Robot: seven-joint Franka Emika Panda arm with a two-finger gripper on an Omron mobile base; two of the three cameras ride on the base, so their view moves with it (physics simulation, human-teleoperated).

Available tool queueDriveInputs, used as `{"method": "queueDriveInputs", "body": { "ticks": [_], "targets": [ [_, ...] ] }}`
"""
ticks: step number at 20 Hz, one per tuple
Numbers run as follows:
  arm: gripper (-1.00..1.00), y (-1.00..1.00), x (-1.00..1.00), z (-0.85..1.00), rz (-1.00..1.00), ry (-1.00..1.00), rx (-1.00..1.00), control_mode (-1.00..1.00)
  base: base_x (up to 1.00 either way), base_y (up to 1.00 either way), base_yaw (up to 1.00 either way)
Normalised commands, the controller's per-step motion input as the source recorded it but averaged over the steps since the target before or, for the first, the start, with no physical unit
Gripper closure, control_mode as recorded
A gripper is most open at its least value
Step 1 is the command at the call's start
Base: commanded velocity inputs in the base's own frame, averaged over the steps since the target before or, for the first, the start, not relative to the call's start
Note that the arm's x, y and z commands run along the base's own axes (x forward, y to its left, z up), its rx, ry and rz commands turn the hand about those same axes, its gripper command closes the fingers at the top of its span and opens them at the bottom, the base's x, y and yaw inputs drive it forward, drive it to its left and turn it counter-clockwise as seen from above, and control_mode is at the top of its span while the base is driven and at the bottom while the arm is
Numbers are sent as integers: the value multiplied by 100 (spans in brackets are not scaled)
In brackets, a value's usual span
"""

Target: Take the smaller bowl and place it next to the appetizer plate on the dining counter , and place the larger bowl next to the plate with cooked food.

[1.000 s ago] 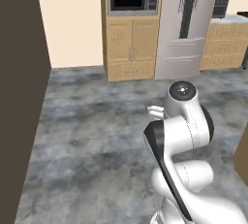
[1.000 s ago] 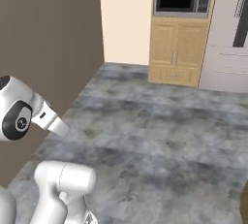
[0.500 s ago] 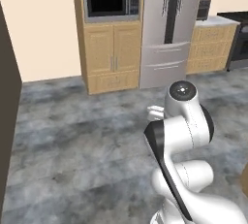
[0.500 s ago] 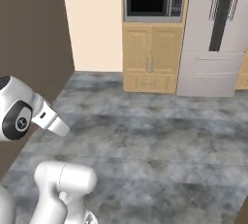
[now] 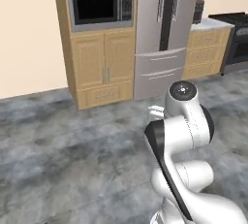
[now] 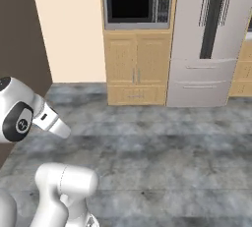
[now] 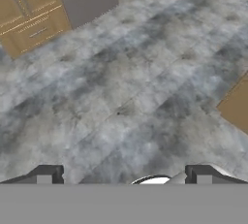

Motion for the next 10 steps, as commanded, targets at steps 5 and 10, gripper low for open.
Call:
{"method": "queueDriveInputs", "body": {
  "ticks": [5,10],
  "targets": [
    [-100,0,0,0,0,0,0,100,100,0,-29],
    [-100,0,0,0,0,0,0,100,81,-6,-33]
  ]
}}
